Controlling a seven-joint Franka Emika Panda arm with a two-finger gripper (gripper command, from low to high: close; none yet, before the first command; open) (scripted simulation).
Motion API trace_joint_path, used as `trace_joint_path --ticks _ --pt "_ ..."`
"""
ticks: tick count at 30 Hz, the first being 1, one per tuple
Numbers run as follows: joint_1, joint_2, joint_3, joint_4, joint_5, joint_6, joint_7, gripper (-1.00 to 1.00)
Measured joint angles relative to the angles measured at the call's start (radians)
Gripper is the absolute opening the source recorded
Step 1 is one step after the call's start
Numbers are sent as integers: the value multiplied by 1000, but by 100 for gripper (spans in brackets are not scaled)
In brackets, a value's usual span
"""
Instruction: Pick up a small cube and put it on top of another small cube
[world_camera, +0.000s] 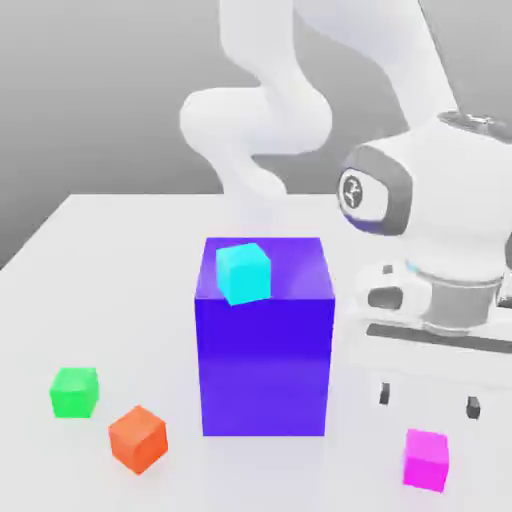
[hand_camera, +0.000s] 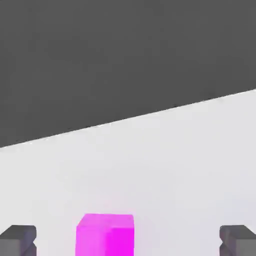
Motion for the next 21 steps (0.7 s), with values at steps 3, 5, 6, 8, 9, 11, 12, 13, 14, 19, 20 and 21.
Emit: trace_joint_path --ticks 3,5,6,8,9,11,12,13,14,19,20,21 --pt "48 108 -49 16 -55 72 59 0" --pt "94 181 -103 33 -95 127 92 0" --pt "105 200 -116 38 -107 141 101 -100" --pt "105 200 -116 38 -107 141 101 -100" --pt "105 200 -116 38 -107 142 101 -100" --pt "105 200 -116 38 -108 144 101 -100" --pt "110 209 -122 40 -114 151 106 -100" --pt "102 195 -112 36 -105 140 100 -100" --pt "89 170 -96 30 -87 121 87 -100" --pt "18 45 -31 21 14 -7 -9 -100" --pt "-10 34 -49 21 25 -22 -20 -100" --pt "-38 21 -70 15 36 -32 -28 -100"
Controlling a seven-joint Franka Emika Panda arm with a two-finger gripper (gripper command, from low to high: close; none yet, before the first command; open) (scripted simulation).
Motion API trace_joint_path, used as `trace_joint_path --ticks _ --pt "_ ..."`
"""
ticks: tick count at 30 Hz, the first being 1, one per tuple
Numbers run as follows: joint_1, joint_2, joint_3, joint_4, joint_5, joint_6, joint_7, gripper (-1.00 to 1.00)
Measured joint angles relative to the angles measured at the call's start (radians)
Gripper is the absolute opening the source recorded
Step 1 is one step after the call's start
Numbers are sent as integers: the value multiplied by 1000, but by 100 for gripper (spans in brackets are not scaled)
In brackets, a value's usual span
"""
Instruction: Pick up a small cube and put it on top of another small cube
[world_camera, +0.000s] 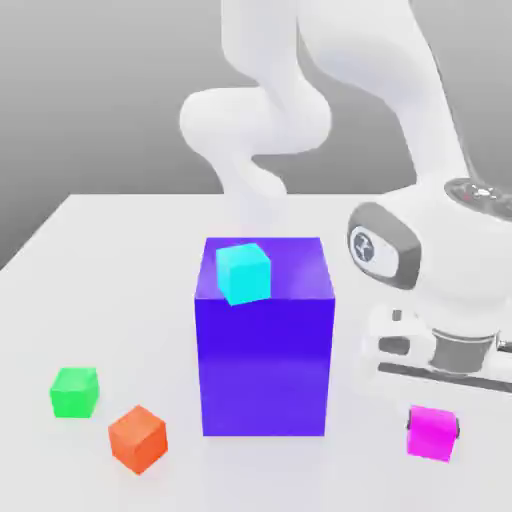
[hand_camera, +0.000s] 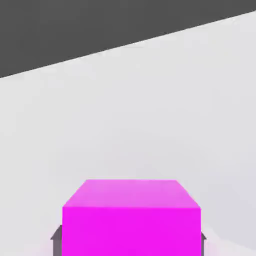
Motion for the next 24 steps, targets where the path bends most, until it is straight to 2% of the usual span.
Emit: trace_joint_path --ticks 10,14,16,17,18,20,21,24 --pt "-282 -173 -238 -139 123 -19 -31 -100" --pt "-542 -277 -368 -226 183 -16 -24 -100" --pt "-764 -275 -361 -256 205 26 -17 -100" --pt "-774 -250 -320 -260 208 56 -16 -100" --pt "-720 -220 -289 -261 207 88 -13 -100" --pt "-702 -152 -274 -259 205 155 -10 -100" --pt "-700 -127 -272 -259 204 179 -9 100" --pt "-700 -127 -272 -259 204 179 -9 100"
